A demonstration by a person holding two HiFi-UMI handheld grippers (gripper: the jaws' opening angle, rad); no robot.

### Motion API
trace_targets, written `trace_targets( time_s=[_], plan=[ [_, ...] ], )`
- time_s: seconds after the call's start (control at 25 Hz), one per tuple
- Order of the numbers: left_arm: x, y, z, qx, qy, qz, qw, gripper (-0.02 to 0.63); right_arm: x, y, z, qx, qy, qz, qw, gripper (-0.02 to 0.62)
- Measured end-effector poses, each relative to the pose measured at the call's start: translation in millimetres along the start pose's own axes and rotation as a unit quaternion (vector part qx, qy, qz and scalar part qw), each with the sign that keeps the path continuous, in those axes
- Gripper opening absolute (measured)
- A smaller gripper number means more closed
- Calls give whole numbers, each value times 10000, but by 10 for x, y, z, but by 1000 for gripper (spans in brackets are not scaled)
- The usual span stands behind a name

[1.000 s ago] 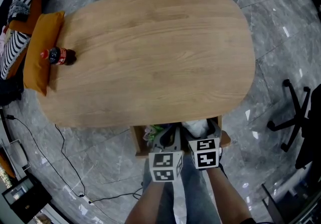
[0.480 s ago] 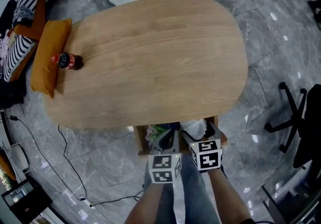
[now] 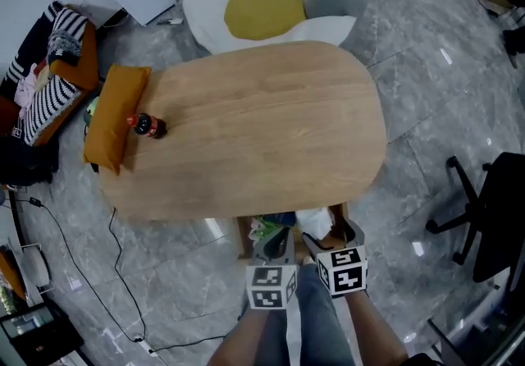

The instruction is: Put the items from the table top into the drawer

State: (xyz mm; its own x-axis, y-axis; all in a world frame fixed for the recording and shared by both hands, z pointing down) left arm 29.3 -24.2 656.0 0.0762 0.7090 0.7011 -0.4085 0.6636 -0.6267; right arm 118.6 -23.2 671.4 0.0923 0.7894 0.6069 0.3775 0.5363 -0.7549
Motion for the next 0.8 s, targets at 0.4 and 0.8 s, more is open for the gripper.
trace_targets(
  time_s=[0.4,0.8],
  plan=[
    [-697,579,-338,57,167,-677,9976,21,-702,647,333,-202,407,-618,9971,417],
    [-1504,1289,-690,168,-429,-1541,9870,21,-1458,1511,643,-299,939,-1520,9834,417]
  ],
)
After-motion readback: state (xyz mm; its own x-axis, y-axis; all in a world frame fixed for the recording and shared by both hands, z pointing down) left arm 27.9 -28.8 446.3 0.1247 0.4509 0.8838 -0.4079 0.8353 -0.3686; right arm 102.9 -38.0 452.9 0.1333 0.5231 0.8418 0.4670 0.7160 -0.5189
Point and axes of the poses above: the fingertips, and each gripper's own axes: y backward along the fingers, z to its left, x out of its underside, the point moved 1 cm from there along y, backward along the fingers, and after that the axes turned 8 degrees about -z, right-handed, at the moved point
